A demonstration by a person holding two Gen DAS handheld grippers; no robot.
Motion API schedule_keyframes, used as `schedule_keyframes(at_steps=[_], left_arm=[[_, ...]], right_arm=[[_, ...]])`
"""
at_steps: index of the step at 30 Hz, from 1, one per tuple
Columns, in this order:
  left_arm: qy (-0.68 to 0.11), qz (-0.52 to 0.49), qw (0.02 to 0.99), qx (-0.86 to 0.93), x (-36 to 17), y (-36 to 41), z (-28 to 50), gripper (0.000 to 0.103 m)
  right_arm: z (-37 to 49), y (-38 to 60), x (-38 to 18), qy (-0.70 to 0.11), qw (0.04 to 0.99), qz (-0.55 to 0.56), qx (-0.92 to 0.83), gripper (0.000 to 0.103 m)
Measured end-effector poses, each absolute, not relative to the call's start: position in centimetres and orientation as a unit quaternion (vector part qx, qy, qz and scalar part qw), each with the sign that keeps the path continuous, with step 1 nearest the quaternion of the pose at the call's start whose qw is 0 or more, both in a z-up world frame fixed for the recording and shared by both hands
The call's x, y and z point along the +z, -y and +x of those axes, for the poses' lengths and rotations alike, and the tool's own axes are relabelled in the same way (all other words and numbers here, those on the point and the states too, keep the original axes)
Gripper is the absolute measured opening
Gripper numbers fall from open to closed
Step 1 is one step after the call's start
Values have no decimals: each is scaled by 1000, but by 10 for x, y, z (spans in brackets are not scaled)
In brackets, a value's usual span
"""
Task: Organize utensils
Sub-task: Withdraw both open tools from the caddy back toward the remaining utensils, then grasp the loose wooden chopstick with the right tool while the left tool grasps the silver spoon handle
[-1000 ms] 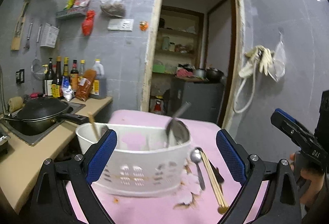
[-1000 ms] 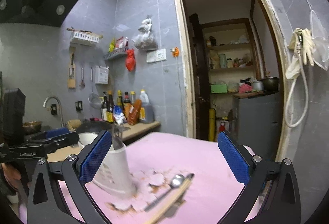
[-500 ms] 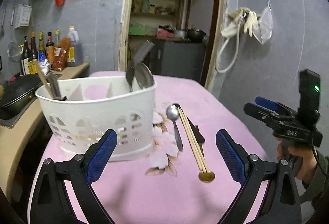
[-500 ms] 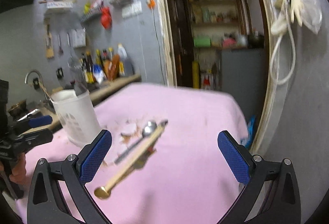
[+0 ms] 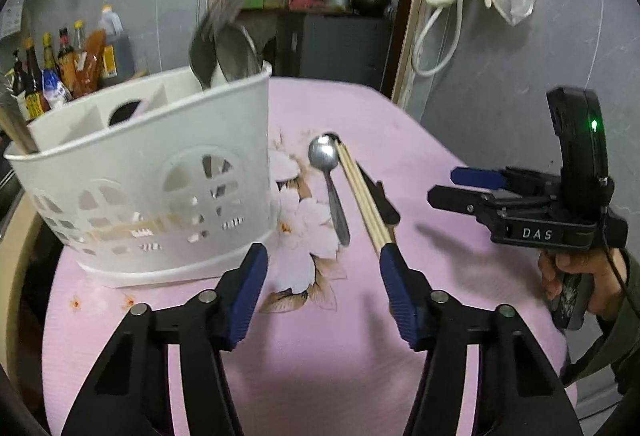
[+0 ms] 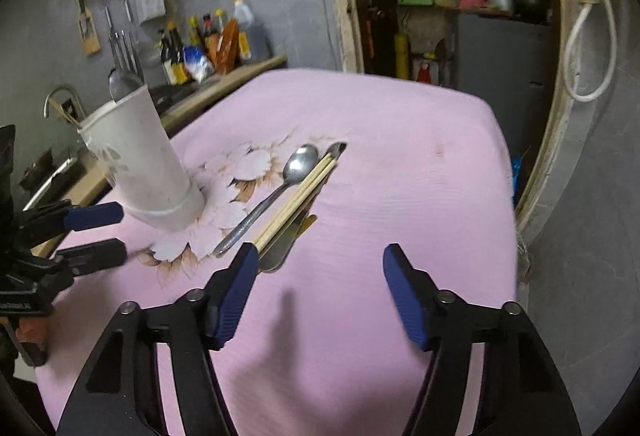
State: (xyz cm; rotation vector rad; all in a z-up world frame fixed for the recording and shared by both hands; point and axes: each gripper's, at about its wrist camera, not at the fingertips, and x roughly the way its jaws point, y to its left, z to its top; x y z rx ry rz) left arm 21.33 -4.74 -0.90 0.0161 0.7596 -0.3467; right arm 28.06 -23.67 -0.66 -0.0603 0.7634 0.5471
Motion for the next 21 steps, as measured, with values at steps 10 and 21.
schedule_keyframes(at_steps=[10, 21], left_arm=[[-393, -11, 906, -156, -20, 36, 226, 42], [-398, 2, 902, -168, -19, 40, 224, 35]], right_arm=[[312, 199, -20, -420, 858, -49, 292, 47], [311, 187, -24, -418, 858, -129, 270, 23]])
